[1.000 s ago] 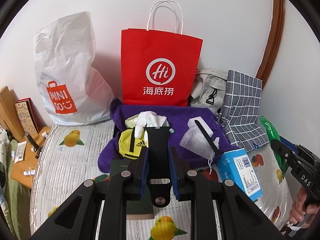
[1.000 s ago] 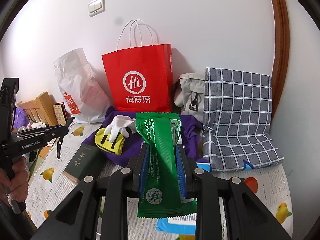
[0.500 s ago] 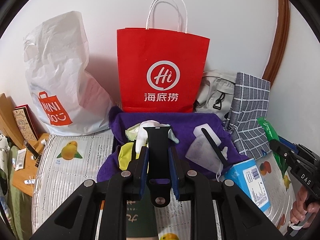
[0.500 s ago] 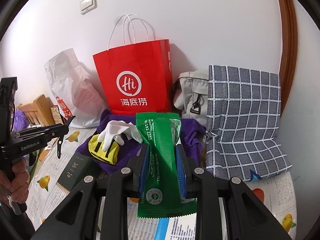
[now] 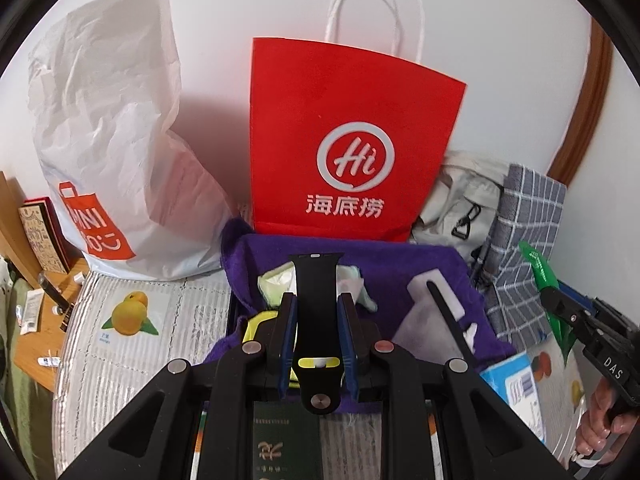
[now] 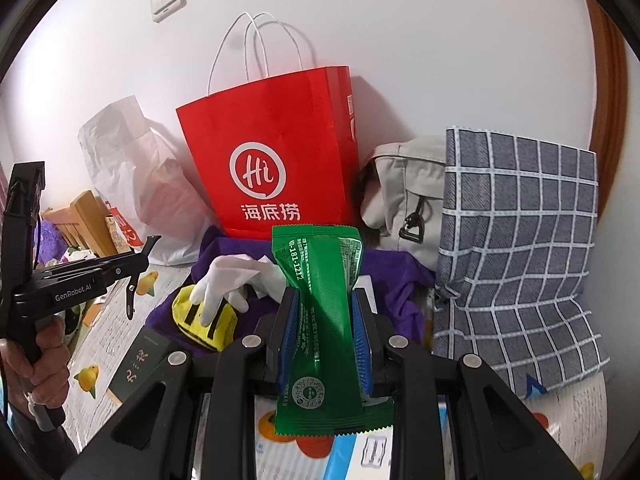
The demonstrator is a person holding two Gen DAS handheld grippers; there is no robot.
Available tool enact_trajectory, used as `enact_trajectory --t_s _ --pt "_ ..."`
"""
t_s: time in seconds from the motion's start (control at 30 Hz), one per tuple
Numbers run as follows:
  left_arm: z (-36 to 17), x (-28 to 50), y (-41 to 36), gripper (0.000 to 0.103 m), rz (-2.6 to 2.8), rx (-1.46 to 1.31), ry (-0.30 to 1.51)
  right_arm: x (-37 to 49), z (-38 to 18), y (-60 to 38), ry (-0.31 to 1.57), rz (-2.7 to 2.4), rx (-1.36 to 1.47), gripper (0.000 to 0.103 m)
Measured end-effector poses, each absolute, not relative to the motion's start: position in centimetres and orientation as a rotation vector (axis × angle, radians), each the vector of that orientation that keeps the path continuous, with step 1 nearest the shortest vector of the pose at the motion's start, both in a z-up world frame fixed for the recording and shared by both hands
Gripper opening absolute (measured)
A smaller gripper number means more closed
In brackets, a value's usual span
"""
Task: Organize soft objects
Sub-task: 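Lower the strap in the left tool while the right tool lowers the packet over the towel, then open the right tool to drop the green packet while the left tool releases the strap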
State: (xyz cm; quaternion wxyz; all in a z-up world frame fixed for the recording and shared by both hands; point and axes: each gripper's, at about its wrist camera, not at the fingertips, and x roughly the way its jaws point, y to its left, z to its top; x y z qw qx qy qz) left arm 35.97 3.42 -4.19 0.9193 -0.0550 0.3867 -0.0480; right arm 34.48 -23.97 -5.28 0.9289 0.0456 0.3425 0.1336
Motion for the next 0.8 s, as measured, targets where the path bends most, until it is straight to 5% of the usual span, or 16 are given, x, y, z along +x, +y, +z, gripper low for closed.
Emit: enact_trajectory --t_s 0.8 --pt "-10.6 41.4 6.1 0.020 -0.075 -0.182 0.947 41.3 -13.8 -22.4 0.932 0.386 0.153 0.026"
